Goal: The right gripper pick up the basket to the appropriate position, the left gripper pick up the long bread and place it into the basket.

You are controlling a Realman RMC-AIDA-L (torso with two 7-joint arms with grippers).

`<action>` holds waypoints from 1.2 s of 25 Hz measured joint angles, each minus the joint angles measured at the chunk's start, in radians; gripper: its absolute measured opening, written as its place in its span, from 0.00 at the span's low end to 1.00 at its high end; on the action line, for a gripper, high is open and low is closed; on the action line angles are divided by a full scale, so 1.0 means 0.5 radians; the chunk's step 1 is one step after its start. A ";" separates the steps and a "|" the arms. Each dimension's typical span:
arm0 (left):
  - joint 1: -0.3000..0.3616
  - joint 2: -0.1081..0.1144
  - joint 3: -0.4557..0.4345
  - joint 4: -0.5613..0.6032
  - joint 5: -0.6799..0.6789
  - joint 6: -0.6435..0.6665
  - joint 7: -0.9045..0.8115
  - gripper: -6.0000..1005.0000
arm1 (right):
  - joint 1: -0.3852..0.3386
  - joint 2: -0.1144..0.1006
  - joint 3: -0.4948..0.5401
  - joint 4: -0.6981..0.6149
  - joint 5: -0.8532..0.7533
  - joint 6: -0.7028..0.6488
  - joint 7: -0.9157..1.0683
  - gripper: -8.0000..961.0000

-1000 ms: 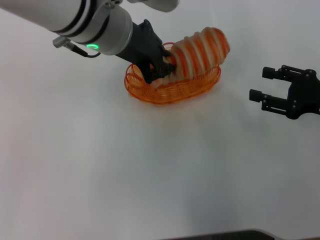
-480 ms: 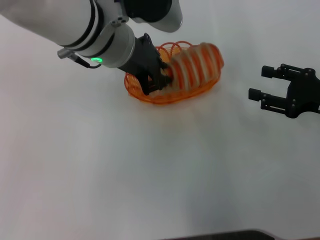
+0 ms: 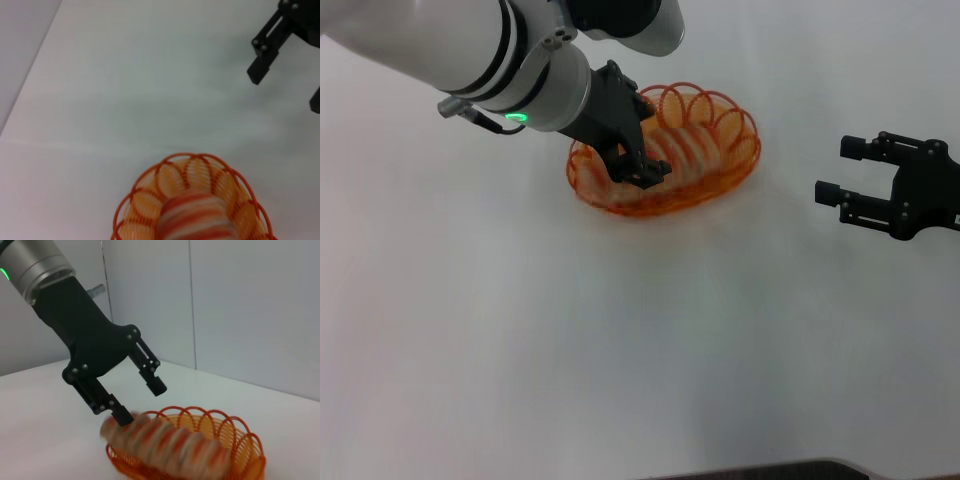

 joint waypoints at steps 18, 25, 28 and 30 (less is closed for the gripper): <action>0.401 0.010 -0.706 -0.009 -0.696 0.135 0.395 0.81 | -0.056 -0.021 0.009 -0.012 -0.002 -0.016 -0.002 0.75; 0.510 0.020 -1.294 -0.428 -0.962 0.551 0.925 0.82 | -0.083 -0.029 0.016 -0.022 -0.007 -0.028 -0.002 0.75; 0.542 0.022 -1.450 -0.585 -0.979 0.664 1.128 0.82 | -0.102 -0.027 0.011 -0.024 -0.007 -0.024 -0.004 0.75; 0.567 0.024 -1.514 -0.674 -0.971 0.698 1.226 0.82 | -0.116 -0.020 0.003 -0.024 -0.008 -0.017 -0.012 0.75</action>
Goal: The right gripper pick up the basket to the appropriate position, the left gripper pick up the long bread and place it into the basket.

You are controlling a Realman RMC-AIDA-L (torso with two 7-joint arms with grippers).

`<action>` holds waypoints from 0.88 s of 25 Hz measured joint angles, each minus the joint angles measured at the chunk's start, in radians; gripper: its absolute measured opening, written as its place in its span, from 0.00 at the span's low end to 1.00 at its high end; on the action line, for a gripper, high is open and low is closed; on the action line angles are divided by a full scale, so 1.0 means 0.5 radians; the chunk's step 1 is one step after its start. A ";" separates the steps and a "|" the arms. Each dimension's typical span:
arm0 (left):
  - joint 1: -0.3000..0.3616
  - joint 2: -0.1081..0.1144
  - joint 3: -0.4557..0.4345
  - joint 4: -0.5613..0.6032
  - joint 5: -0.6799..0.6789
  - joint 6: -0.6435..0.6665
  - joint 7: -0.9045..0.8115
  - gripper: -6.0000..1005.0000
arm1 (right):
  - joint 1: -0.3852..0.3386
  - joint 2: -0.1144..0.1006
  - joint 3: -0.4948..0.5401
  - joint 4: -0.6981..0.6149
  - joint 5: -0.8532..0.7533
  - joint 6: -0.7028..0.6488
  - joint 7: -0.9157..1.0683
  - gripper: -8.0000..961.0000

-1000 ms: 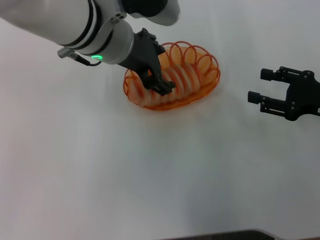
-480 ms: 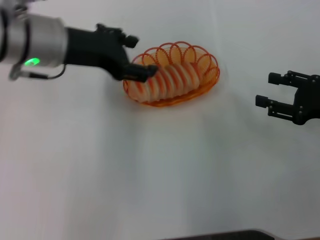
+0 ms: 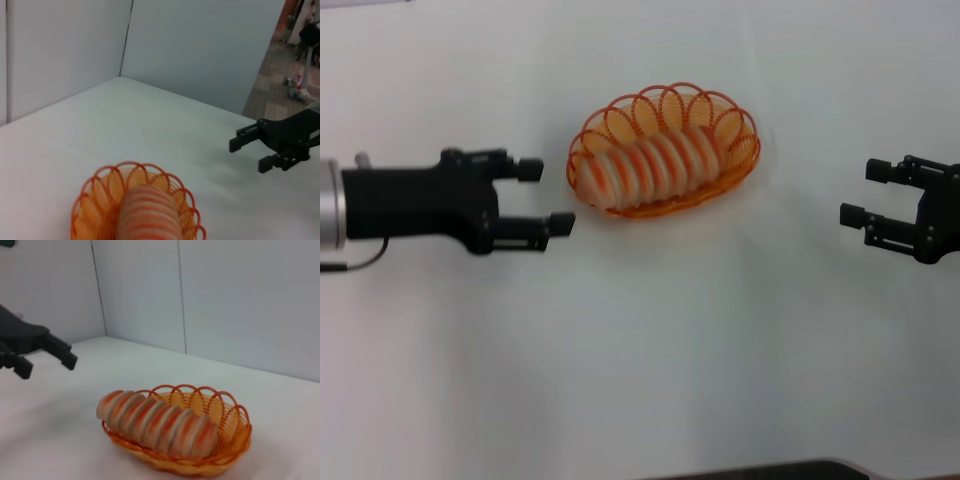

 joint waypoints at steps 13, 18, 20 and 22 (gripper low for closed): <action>0.147 0.001 -0.230 -0.375 0.128 0.115 0.420 0.82 | -0.011 0.021 -0.002 0.014 -0.050 0.005 -0.011 0.75; 0.178 -0.004 -0.259 -0.423 0.176 0.059 0.518 0.81 | -0.007 0.026 -0.002 0.014 -0.066 0.008 -0.011 0.75; 0.179 -0.003 -0.278 -0.439 0.188 0.041 0.531 0.81 | -0.006 0.026 -0.002 0.014 -0.077 0.008 -0.012 0.75; 0.179 -0.002 -0.284 -0.444 0.190 0.032 0.535 0.81 | -0.006 0.027 -0.002 0.014 -0.080 0.009 -0.012 0.75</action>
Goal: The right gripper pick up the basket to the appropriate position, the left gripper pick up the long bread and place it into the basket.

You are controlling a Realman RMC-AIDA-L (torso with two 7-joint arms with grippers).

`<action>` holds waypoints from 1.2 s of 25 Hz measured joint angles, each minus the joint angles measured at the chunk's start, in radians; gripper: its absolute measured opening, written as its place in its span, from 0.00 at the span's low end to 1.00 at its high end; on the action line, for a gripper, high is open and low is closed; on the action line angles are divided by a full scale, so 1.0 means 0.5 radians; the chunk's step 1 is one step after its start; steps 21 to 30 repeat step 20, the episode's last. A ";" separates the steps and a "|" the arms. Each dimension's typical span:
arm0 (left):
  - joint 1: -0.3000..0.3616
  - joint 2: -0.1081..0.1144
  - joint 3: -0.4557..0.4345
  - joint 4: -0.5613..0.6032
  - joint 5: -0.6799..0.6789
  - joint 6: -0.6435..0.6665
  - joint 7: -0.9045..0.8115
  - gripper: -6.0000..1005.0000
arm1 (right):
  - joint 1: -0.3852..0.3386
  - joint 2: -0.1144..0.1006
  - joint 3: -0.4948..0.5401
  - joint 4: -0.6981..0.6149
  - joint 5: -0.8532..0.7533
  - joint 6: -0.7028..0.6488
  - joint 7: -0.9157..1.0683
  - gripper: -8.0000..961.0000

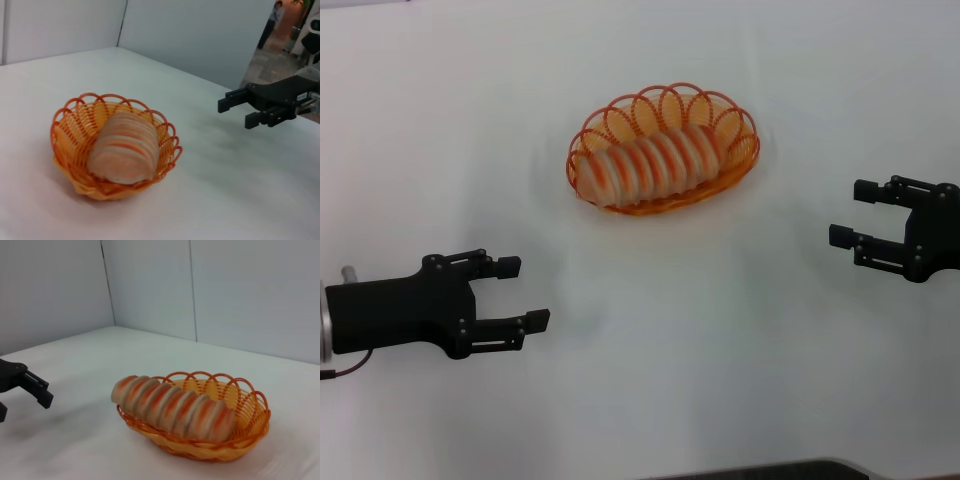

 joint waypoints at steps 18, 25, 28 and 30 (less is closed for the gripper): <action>-0.012 0.002 -0.009 -0.052 0.059 -0.019 0.002 0.81 | 0.003 0.009 0.002 0.008 0.001 0.077 0.003 0.75; -0.014 0.003 -0.024 -0.052 0.054 -0.010 0.002 0.81 | 0.005 0.011 0.003 0.008 0.001 0.081 0.005 0.75; -0.014 0.003 -0.024 -0.052 0.054 -0.010 0.002 0.81 | 0.005 0.011 0.003 0.008 0.001 0.081 0.005 0.75; -0.014 0.003 -0.024 -0.052 0.054 -0.010 0.002 0.81 | 0.005 0.011 0.003 0.008 0.001 0.081 0.005 0.75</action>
